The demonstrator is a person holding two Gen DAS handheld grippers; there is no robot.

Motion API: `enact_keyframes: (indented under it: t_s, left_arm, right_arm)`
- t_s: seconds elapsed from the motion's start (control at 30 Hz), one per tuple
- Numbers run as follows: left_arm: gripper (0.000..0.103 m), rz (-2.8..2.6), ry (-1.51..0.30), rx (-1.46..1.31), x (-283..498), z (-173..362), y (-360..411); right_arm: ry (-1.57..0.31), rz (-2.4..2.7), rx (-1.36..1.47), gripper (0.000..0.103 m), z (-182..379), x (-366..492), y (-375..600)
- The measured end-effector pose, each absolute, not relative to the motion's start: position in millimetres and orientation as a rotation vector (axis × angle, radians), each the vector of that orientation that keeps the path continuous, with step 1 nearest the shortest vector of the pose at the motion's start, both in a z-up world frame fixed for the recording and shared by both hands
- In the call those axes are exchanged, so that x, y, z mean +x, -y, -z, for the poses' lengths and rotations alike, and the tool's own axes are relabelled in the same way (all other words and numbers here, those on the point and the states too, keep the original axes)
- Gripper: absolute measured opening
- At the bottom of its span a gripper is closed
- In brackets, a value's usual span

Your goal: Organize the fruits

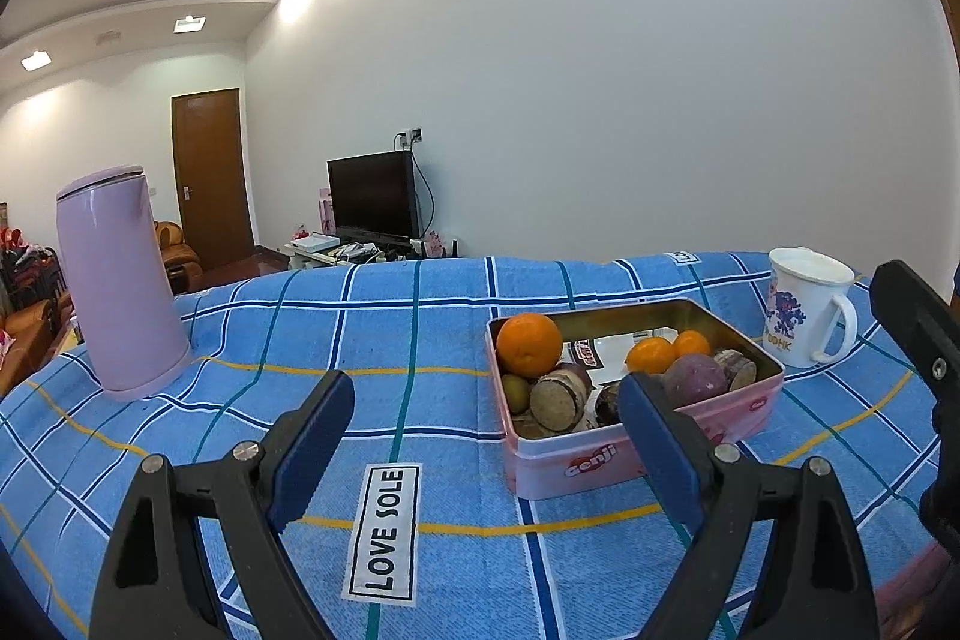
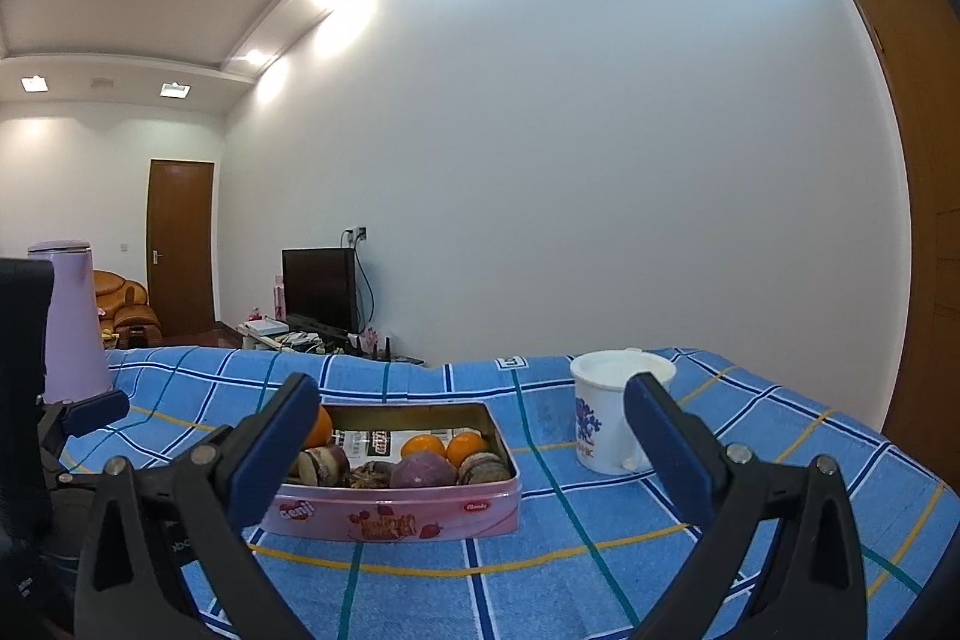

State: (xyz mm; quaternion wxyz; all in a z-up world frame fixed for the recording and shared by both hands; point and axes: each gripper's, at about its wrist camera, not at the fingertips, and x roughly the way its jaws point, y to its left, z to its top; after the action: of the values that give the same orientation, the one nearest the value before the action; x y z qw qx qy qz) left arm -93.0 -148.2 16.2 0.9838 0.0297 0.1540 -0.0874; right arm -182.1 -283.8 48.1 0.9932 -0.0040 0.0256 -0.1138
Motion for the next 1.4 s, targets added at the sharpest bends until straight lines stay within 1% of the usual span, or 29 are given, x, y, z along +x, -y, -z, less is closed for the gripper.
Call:
enact_keyframes:
  t_s: [1.4]
  left_arm:
    - [0.091, 0.149, -0.334, 0.067, -88.8, -14.3, 147.4]
  right_arm:
    - [-0.062, 0.246, 0.008, 0.103, -50.2, -186.0, 286.2]
